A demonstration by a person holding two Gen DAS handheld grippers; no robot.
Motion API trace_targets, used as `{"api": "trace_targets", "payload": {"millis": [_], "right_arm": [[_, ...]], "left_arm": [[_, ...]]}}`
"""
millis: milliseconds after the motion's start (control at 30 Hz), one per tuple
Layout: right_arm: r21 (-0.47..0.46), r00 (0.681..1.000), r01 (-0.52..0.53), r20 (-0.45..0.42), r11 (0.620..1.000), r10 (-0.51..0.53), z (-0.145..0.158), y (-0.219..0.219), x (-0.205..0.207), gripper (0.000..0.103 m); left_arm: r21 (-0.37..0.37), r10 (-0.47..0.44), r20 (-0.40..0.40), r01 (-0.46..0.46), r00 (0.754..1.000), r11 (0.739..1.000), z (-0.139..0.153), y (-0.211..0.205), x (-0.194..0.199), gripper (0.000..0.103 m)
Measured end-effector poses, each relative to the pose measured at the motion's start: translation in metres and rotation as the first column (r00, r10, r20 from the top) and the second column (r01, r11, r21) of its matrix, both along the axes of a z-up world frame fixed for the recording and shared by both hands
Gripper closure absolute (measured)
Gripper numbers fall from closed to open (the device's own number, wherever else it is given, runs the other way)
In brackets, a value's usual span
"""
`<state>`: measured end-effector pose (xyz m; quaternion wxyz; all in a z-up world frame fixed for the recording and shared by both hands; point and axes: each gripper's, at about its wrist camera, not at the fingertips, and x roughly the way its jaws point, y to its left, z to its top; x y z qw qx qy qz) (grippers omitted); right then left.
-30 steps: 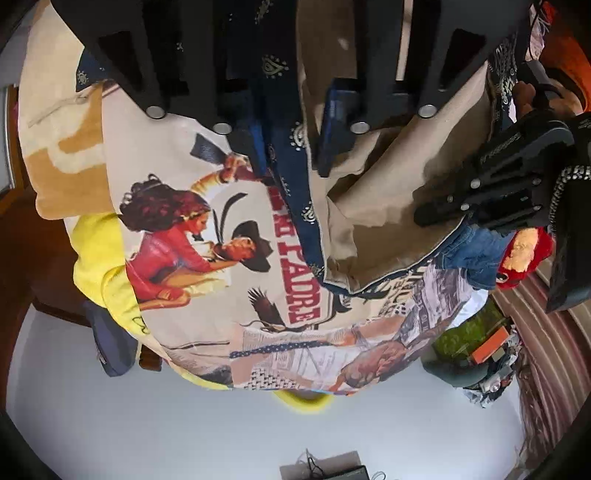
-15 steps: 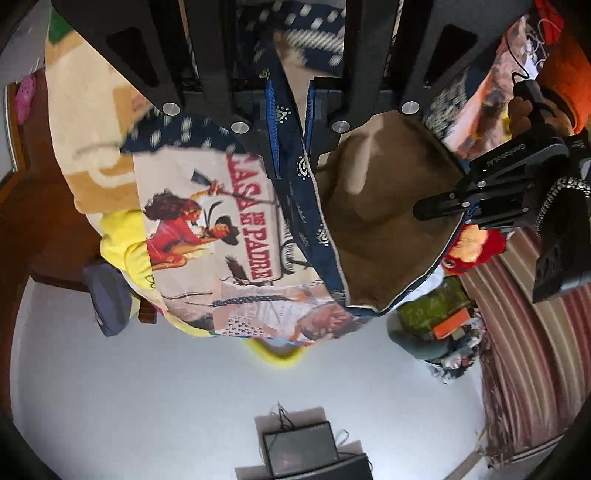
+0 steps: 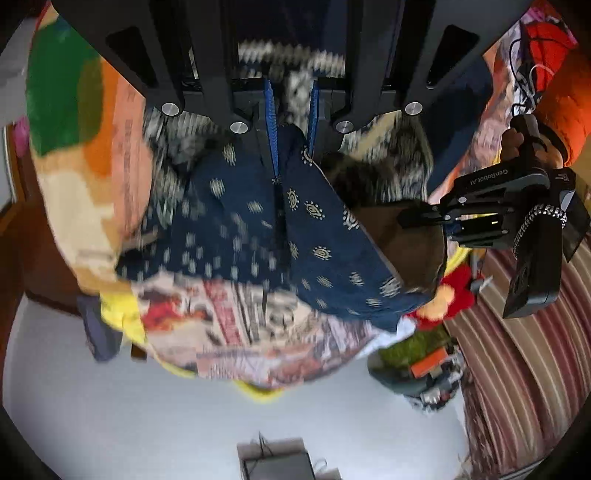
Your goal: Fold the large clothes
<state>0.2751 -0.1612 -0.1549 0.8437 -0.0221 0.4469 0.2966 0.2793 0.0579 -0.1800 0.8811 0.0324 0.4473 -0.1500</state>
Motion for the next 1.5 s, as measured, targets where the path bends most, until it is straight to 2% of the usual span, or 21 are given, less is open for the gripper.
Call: {"api": "trace_targets", "payload": {"millis": [67,233,367,467,633,733,800,933,967,1033,1100,1167,1267,1367,1400,1433,1467,1500], "right_arm": [[-0.022,0.999,0.0,-0.034,1.0,-0.001,-0.01,-0.002,-0.007,0.092],[-0.061,0.997,0.019,-0.072,0.998,-0.023,-0.03,-0.014,-0.025,0.092],[-0.037,0.992,0.025,-0.125,0.999,-0.029,-0.039,-0.03,-0.037,0.092],[-0.039,0.989,0.038,-0.142,0.998,-0.044,-0.043,-0.041,-0.041,0.092],[-0.079,0.993,0.069,-0.09,0.994,-0.076,-0.031,-0.056,-0.04,0.092],[-0.092,0.996,0.083,-0.019,0.992,-0.085,-0.015,-0.056,-0.033,0.092],[-0.094,0.996,0.089,0.018,0.992,-0.088,-0.006,-0.052,-0.025,0.092],[-0.088,0.995,0.094,0.034,0.992,-0.092,0.0,-0.037,-0.001,0.092],[-0.086,0.995,0.097,0.028,0.992,-0.094,-0.002,-0.033,0.005,0.092],[-0.083,0.995,0.097,-0.005,0.992,-0.098,-0.011,-0.024,0.017,0.092],[-0.082,0.995,0.085,-0.05,0.993,-0.089,-0.025,-0.017,0.026,0.092],[-0.12,0.993,0.08,-0.071,0.989,-0.089,-0.041,-0.01,0.03,0.092],[-0.211,0.995,0.071,-0.055,0.975,-0.084,-0.062,-0.007,0.027,0.092],[-0.263,0.996,0.086,-0.011,0.961,-0.092,-0.072,-0.014,0.02,0.091],[-0.266,0.995,0.096,-0.009,0.959,-0.102,-0.074,-0.018,0.02,0.087],[-0.271,0.993,0.113,-0.001,0.956,-0.118,-0.075,-0.022,0.02,0.071],[-0.29,0.99,0.143,0.02,0.946,-0.143,-0.075,-0.026,0.019,0.041],[-0.323,0.982,0.189,0.061,0.927,-0.179,-0.076,-0.031,0.019,0.028]], "left_arm": [[0.007,0.004,-0.029,-0.004,1.0,1.0,-0.013,-0.001,-0.011,0.072],[0.027,0.033,-0.097,-0.031,0.995,0.999,-0.043,0.005,-0.034,0.071],[0.017,0.067,-0.134,-0.065,0.989,0.998,-0.056,0.019,-0.051,0.065],[0.034,0.112,-0.131,-0.108,0.985,0.994,-0.056,0.033,-0.062,0.065],[0.076,0.184,-0.065,-0.179,0.981,0.981,-0.03,0.057,-0.06,0.063],[0.071,0.189,0.001,-0.189,0.982,0.979,-0.004,0.062,-0.046,0.051],[0.061,0.183,0.038,-0.185,0.982,0.981,0.01,0.06,-0.032,0.048],[-0.009,0.162,0.087,-0.162,0.983,0.987,0.034,0.05,0.002,0.039],[-0.044,0.158,0.087,-0.155,0.984,0.987,0.038,0.047,0.01,0.036],[-0.11,0.132,0.07,-0.124,0.989,0.986,0.037,0.036,0.03,0.035],[-0.124,0.086,0.039,-0.08,0.996,0.989,0.028,0.02,0.045,0.035],[-0.104,0.049,0.011,-0.047,0.999,0.993,0.013,0.004,0.051,0.034],[-0.032,0.032,-0.039,-0.033,0.999,0.999,-0.019,-0.01,0.05,0.034],[-0.012,0.023,-0.157,-0.025,0.987,1.0,-0.058,-0.013,0.05,0.034],[-0.01,0.025,-0.166,-0.027,0.986,1.0,-0.067,-0.013,0.049,0.033],[-0.012,0.028,-0.143,-0.03,0.989,0.999,-0.069,-0.012,0.045,0.031],[0.004,0.027,-0.127,-0.026,0.992,1.0,-0.068,-0.012,0.043,0.031],[0.024,0.028,-0.119,-0.025,0.992,0.999,-0.067,-0.013,0.041,0.03]]}}
